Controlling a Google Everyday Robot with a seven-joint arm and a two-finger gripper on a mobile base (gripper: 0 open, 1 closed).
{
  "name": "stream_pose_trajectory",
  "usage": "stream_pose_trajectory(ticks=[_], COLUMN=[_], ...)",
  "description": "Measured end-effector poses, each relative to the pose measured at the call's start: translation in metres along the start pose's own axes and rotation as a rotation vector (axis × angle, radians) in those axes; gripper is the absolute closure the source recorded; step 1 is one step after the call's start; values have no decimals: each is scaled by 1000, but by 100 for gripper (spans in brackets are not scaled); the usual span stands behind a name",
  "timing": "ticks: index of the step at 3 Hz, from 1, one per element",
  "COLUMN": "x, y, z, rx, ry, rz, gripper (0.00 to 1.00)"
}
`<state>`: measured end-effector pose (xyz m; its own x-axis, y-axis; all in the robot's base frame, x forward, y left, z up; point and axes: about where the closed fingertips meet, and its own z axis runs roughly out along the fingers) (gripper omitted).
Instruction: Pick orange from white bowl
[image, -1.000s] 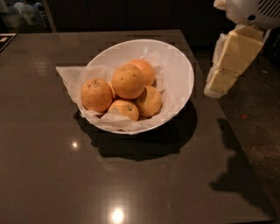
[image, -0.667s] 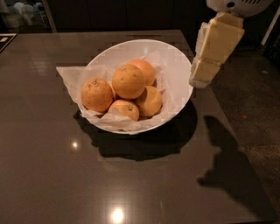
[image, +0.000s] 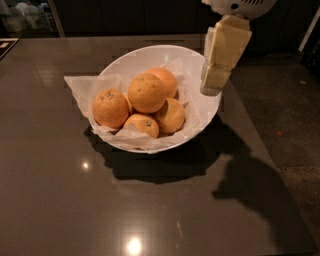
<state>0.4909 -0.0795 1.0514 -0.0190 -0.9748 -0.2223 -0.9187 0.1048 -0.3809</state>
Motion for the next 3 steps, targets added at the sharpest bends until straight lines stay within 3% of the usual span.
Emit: stream_pose_trajectory(ticks=[1, 2, 3], x=[-10, -15, -16], y=[-6, -12, -13], z=[4, 21, 39], rx=[18, 5, -26], ry=[-9, 21, 48], rz=[-16, -31, -31], gripper=[0, 0, 11])
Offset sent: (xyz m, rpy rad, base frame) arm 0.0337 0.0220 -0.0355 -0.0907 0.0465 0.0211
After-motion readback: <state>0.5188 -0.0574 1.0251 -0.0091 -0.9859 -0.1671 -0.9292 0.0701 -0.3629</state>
